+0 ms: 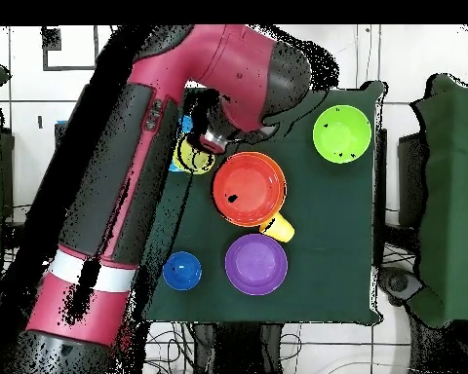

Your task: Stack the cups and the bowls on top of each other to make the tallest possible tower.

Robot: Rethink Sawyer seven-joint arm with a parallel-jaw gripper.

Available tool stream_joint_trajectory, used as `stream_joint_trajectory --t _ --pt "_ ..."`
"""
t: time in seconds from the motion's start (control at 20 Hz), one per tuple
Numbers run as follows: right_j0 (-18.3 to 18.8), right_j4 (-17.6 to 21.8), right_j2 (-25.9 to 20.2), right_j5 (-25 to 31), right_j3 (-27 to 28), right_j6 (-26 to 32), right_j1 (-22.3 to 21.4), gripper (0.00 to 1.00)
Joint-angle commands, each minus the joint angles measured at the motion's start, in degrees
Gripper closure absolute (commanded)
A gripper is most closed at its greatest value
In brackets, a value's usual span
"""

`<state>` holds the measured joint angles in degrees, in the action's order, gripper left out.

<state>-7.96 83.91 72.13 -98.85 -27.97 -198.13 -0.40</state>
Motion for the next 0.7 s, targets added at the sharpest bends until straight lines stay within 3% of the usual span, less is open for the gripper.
stream_joint_trajectory --t 0.05,0.4,0.7 --pt "-0.17 1.25 -1.69 9.51 -4.55 1.75 1.58 1.0" --pt "-0.62 0.3 -1.73 10.89 -6.6 2.92 1.44 1.0" --pt "1.92 0.35 -2.07 9.84 -3.84 3.8 1.75 1.0"
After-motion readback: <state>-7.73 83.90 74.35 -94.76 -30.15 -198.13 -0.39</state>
